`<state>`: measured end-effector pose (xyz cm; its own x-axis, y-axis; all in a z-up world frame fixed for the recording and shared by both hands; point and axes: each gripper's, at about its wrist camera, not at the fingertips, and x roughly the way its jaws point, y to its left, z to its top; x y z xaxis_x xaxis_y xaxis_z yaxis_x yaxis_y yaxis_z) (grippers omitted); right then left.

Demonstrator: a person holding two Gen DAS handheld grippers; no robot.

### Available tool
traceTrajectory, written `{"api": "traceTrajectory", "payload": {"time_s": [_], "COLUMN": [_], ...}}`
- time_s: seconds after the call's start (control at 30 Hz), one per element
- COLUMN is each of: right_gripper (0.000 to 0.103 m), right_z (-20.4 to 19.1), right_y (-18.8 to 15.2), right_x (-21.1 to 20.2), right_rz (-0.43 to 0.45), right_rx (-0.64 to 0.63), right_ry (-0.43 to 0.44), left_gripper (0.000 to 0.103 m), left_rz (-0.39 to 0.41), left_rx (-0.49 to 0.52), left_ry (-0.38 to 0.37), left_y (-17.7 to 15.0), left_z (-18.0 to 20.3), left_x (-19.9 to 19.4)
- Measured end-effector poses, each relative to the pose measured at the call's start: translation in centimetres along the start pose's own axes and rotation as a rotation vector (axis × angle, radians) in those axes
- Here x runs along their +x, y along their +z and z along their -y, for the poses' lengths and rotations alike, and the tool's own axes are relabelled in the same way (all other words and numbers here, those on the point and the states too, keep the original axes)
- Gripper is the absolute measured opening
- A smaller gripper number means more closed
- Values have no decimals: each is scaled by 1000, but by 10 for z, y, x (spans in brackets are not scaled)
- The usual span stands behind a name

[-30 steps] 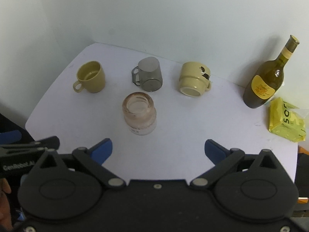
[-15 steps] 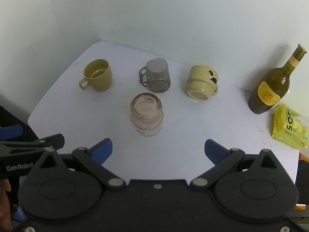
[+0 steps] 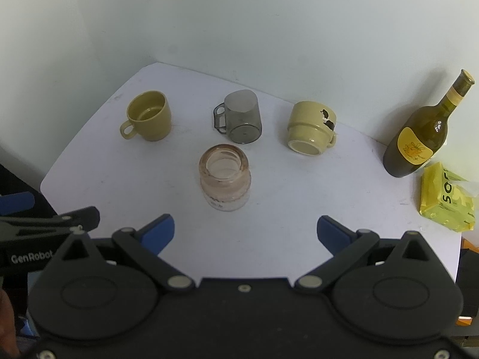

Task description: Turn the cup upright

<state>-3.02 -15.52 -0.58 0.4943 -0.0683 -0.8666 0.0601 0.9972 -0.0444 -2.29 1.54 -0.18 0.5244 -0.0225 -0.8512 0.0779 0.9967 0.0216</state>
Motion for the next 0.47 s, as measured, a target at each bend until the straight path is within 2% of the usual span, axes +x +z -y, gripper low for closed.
{"api": "traceTrajectory", "payload": {"time_s": [0.47], "right_gripper": [102], "right_z": [4], "right_y": [-1], "right_x": [0], "right_rz": [-3], "right_rx": [3], "right_ry": [-1], "left_gripper": [103], "left_rz": [-2], "left_rx": [-2], "left_ry": [-5], "left_y": [-1], "left_z": [2], "left_x": [-1]}}
